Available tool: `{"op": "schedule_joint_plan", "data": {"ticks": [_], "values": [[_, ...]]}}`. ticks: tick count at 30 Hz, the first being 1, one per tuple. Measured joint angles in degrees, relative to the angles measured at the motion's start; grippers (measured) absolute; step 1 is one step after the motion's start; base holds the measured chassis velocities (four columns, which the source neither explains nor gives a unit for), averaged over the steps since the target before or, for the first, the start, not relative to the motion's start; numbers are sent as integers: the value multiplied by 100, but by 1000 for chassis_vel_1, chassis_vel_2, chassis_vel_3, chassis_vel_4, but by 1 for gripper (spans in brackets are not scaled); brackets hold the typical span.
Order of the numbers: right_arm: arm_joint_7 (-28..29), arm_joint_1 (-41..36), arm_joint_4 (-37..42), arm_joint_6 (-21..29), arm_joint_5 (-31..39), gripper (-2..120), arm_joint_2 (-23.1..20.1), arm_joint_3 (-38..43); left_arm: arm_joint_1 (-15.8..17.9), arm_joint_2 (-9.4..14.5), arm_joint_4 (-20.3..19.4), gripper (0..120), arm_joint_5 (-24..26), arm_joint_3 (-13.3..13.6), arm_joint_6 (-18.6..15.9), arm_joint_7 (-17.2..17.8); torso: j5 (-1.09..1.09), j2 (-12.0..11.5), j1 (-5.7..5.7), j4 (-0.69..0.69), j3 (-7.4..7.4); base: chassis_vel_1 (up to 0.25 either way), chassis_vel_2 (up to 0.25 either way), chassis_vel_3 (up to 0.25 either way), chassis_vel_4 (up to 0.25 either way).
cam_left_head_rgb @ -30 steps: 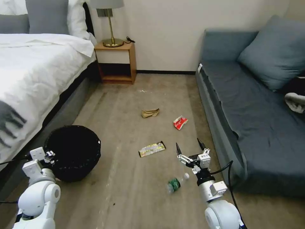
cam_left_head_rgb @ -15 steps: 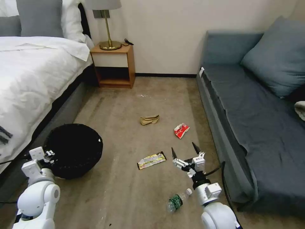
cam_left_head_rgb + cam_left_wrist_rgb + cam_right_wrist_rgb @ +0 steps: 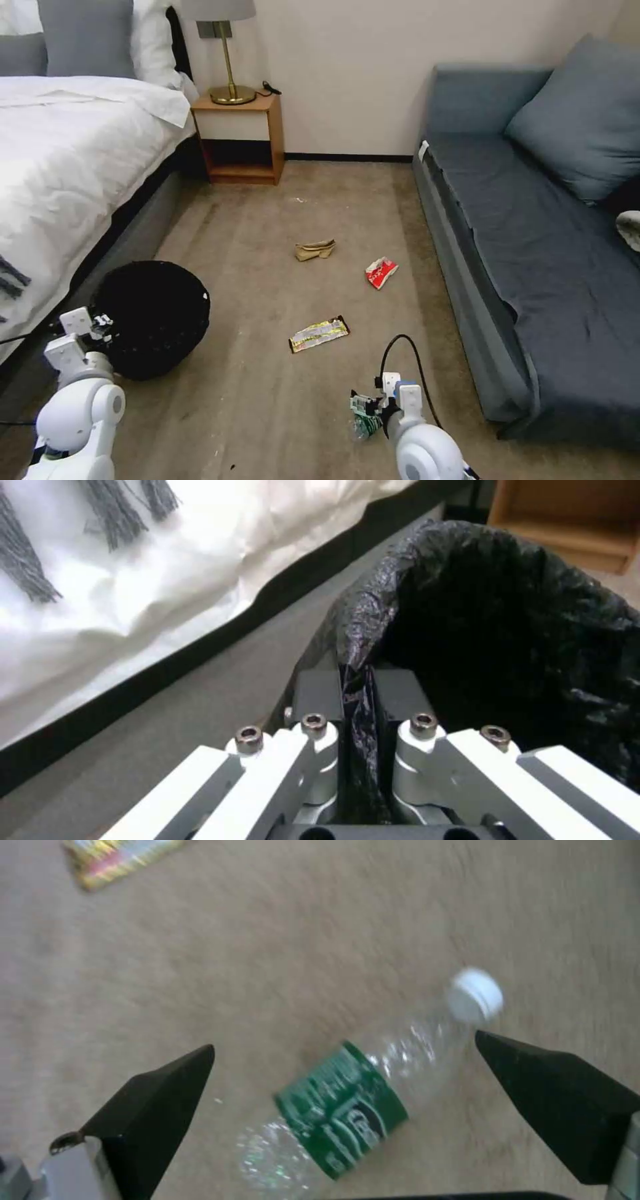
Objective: Pick up the trash bin, then pick up the garbage on the floor and place it into the trash bin.
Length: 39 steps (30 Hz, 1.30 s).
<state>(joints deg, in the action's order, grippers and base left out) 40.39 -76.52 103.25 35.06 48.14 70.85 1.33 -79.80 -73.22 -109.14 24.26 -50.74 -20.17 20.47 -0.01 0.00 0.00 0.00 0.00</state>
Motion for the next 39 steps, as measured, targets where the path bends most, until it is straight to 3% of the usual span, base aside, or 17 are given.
{"op": "schedule_joint_plan", "data": {"ticks": [6,17,27,34,39], "values": [[167,168,-532,67,284,100,256,91,36,-18,26,7,1,0,26,0,1,0,0,0,0,0,0,0,0],[-10,304,-1190,-20,46,100,514,247,-29,-84,6,7,-17,26,91,-11,1,0,0,0,0,0,0,0,0],[-333,242,-1419,-123,-365,65,528,219,-64,-134,-19,7,-35,64,135,-50,1,0,0,0,0,0,0,0,0],[-590,252,-1313,-578,-764,39,475,77,-100,-195,-39,7,-166,97,154,-103,1,0,0,-1,0,0,0,0,0],[-716,273,-955,-890,-890,30,373,-30,-136,-209,-78,7,-165,129,213,-211,2,0,0,-1,0,0,0,0,0]]}}
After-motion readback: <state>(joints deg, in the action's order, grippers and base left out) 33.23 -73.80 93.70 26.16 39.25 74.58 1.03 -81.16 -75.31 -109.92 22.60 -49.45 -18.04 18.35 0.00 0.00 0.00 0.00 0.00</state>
